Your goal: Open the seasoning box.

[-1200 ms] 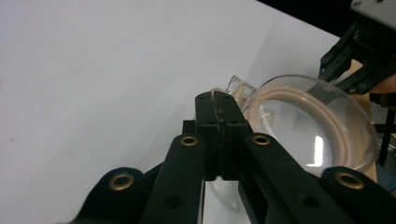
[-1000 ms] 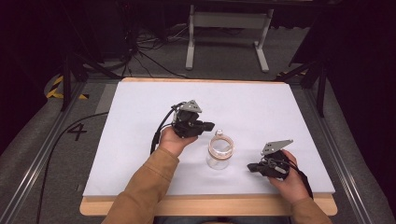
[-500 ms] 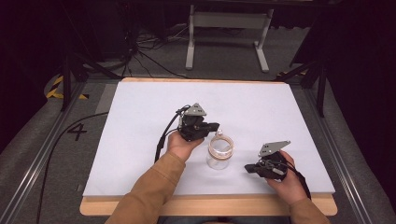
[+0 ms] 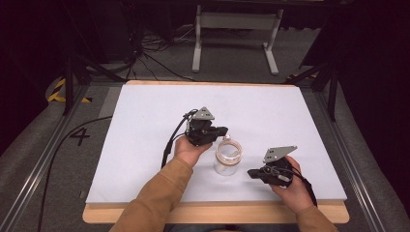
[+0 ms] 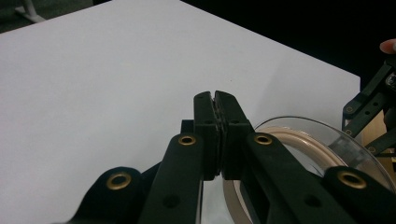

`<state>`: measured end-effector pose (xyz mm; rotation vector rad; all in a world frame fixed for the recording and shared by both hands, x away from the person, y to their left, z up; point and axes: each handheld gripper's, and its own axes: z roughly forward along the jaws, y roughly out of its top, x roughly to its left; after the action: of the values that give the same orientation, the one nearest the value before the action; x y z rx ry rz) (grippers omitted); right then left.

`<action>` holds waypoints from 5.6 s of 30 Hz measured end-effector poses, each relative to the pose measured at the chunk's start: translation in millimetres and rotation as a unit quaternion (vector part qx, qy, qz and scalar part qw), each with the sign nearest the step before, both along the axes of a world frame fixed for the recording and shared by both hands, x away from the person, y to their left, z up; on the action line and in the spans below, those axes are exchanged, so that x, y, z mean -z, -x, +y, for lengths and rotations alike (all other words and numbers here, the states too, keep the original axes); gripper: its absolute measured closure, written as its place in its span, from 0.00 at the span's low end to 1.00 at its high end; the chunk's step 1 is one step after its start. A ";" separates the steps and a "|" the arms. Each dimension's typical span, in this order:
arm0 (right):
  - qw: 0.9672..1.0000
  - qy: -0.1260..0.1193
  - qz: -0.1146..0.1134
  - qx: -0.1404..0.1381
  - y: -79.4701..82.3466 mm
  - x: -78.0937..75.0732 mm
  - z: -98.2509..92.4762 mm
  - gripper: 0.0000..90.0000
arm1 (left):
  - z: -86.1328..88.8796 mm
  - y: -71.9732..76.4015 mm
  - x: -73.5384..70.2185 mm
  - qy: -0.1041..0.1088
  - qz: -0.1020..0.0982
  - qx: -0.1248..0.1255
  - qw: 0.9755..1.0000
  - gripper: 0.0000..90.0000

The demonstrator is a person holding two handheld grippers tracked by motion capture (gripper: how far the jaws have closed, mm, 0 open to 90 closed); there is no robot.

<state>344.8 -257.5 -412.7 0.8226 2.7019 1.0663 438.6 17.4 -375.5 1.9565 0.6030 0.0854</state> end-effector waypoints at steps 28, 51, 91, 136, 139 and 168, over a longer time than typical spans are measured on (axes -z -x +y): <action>0.995 -0.099 -0.017 -0.028 4.7 -30.2 20.8 1.00 | -4.0 -1.8 1.1 0.002 -0.005 0.013 1.000 1.00; 0.992 -0.124 -0.033 -0.020 4.8 -37.7 29.4 1.00 | -6.4 -7.9 4.4 0.014 0.010 0.014 1.000 1.00; 0.988 -0.141 -0.055 -0.026 -5.3 -50.6 32.6 1.00 | 32.2 7.0 -7.6 0.005 -0.007 -0.034 0.999 0.98; 0.984 -0.162 -0.065 -0.021 -77.9 -59.3 33.6 1.00 | 124.8 52.8 0.3 -0.028 0.006 -0.129 0.991 0.96; 0.985 -0.161 -0.062 -0.016 -79.5 -56.8 32.4 1.00 | 124.2 52.6 0.3 -0.026 0.005 -0.129 0.991 0.96; 0.983 -0.140 -0.104 0.063 -65.3 -83.6 -36.9 0.71 | 148.8 46.6 -12.2 -0.079 0.007 -0.140 0.987 0.83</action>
<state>410.1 -294.4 -329.1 0.8537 2.3288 1.4348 392.0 166.2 -363.3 2.0133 0.9025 0.3034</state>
